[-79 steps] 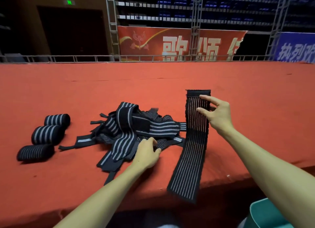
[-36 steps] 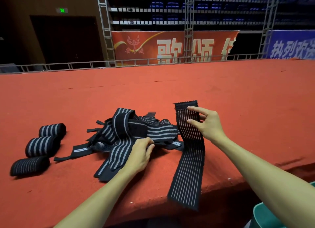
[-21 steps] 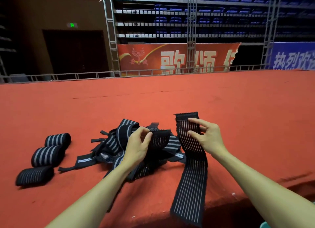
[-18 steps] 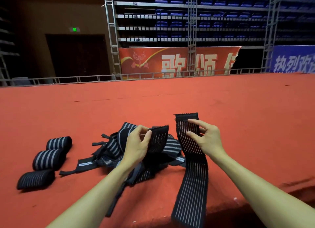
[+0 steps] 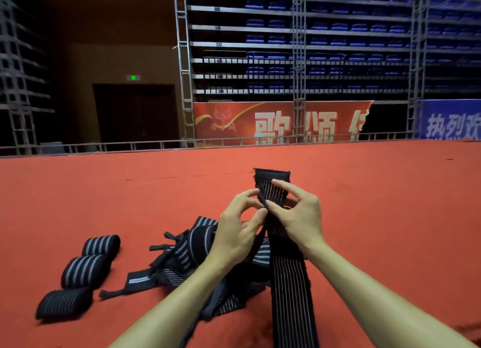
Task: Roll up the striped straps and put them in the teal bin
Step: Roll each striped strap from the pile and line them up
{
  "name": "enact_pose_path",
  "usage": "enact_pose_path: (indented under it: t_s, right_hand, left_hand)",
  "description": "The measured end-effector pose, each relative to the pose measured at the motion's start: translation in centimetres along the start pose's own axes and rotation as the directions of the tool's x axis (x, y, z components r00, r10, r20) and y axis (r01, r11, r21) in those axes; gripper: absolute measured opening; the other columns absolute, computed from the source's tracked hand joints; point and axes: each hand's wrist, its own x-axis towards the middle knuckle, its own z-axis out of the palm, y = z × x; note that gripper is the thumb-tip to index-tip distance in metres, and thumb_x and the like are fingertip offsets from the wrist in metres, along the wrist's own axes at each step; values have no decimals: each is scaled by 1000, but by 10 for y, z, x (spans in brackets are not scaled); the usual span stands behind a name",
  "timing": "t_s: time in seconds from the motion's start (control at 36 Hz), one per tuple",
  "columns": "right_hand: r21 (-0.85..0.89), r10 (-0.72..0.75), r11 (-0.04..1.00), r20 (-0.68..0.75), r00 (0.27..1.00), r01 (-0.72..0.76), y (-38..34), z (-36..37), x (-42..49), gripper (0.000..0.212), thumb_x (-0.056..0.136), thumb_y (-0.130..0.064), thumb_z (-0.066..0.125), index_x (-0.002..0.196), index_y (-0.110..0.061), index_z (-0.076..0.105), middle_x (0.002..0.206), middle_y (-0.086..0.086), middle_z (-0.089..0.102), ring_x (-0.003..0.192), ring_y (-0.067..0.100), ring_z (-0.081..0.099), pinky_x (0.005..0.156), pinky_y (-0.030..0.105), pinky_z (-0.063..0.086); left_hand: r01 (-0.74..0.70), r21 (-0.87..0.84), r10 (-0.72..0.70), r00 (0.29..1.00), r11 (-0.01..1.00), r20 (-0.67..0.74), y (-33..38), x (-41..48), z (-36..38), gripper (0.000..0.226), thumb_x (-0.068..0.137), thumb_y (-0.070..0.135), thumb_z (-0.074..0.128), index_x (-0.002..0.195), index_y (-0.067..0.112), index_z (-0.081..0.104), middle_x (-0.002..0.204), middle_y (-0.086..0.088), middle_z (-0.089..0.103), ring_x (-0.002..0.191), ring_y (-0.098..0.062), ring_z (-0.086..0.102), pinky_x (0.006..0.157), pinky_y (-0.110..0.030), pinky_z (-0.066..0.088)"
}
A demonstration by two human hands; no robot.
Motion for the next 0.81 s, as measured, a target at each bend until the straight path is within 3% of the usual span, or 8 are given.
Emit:
enact_pose_path:
  t_s: [0.11,0.19,0.28,0.39,0.5,0.61,0.75,0.81]
  right_hand:
    - [40,25,999,19,1000,-26,-4,-3,-1,47,72,-13,87,115,-25,73,102,-10,75,90,1,71,86,34,58]
    - [60,29,998,58,998,-33,-6,-4,-1,47,71,-16,89,115,-26,73,104,-11,75,95,0,70,89,30,57]
    - [69,3,998,80,997,-8,-10,-4,1,46,72,-15,88,112,-31,71,105,-16,72,99,-10,65,88,14,50]
    - [102,2,995,115,993,-14,-14,-5,2,41,73,-13,87,107,-30,73,104,-15,73,97,-2,69,84,17,53]
    - [113,-27,994,155,988,9,-18,-4,4,36,75,-7,85,107,-21,75,101,-12,74,87,3,72,78,19,57]
    - [53,-72,996,87,994,67,-17,-6,14,28,80,-6,81,103,-21,77,99,-10,74,94,3,70,82,19,54]
    - [24,-92,996,63,994,91,-18,-10,26,32,82,-4,78,100,-30,72,102,-10,73,99,-6,65,84,13,49]
    - [28,-92,996,65,994,90,-20,-8,31,32,82,-4,78,101,-30,72,104,-7,73,100,0,67,88,22,53]
  left_hand:
    - [103,-213,-103,995,972,13,2,4,-3,15,99,4,55,94,13,66,126,-2,60,112,-14,65,79,-27,58]
    - [112,-187,-108,994,976,32,-2,8,-7,23,94,-3,61,111,12,63,122,-6,63,108,-19,68,80,-32,60]
    - [110,-121,-104,993,987,56,-4,13,-12,37,91,6,68,124,23,61,129,1,60,108,-12,66,84,-28,58]
    - [75,66,-82,990,995,117,-4,17,-18,29,88,13,73,103,36,64,131,6,49,110,-6,60,83,-23,57]
    - [53,150,-69,992,987,107,-3,22,-25,23,86,9,75,88,27,60,117,5,53,101,-7,64,79,-17,54]
    - [143,104,-151,986,984,77,4,30,-36,18,87,10,73,81,20,60,93,-2,62,80,-19,68,62,-34,61]
    - [127,109,-138,986,986,98,20,41,-54,21,86,5,73,79,21,62,84,-1,57,71,-22,67,67,-45,63]
    - [114,115,-128,985,987,120,28,47,-59,26,85,-1,72,77,22,65,84,-4,62,67,-15,66,68,-45,62]
